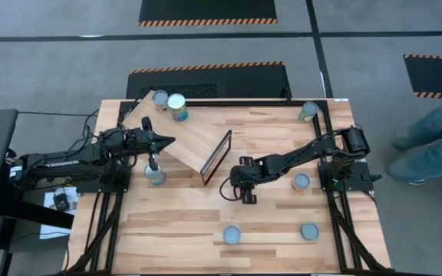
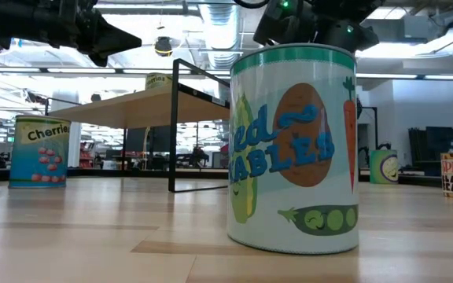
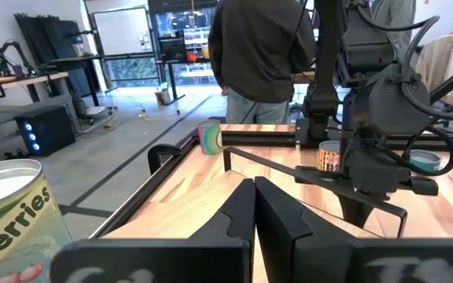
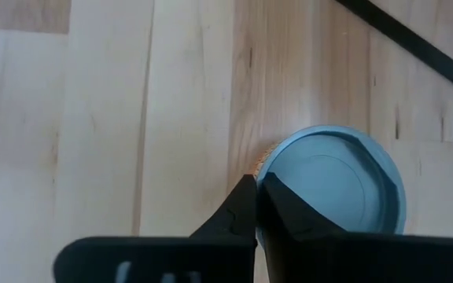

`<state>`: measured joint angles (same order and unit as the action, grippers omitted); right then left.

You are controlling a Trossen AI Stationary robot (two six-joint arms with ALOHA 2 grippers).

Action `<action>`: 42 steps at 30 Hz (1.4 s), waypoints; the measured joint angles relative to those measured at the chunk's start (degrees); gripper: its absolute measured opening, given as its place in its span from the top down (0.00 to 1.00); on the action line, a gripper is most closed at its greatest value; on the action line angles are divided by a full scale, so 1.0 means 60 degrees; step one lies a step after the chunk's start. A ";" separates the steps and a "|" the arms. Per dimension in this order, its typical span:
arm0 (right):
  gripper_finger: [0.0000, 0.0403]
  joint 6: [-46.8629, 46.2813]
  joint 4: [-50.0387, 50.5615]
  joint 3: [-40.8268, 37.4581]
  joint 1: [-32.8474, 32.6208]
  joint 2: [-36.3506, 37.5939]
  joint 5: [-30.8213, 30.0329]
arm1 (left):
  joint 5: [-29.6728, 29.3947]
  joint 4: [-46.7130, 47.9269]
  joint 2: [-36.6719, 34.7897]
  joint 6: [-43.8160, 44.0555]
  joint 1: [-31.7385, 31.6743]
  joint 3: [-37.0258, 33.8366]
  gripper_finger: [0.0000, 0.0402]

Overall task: Pick and place cans onto a shelf
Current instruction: Put the canned mushrooms on the shelf

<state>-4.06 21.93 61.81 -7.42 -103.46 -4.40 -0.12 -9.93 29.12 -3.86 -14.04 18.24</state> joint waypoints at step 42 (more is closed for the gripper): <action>0.96 0.0235 0.7344 0.6309 -0.1384 0.0000 0.0491 | -0.0011 -0.0007 -0.0007 0.0044 0.0000 -0.0004 1.00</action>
<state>-2.66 65.99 99.66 -15.73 -103.46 -1.45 -0.19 -9.98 29.08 -3.60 -14.04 18.22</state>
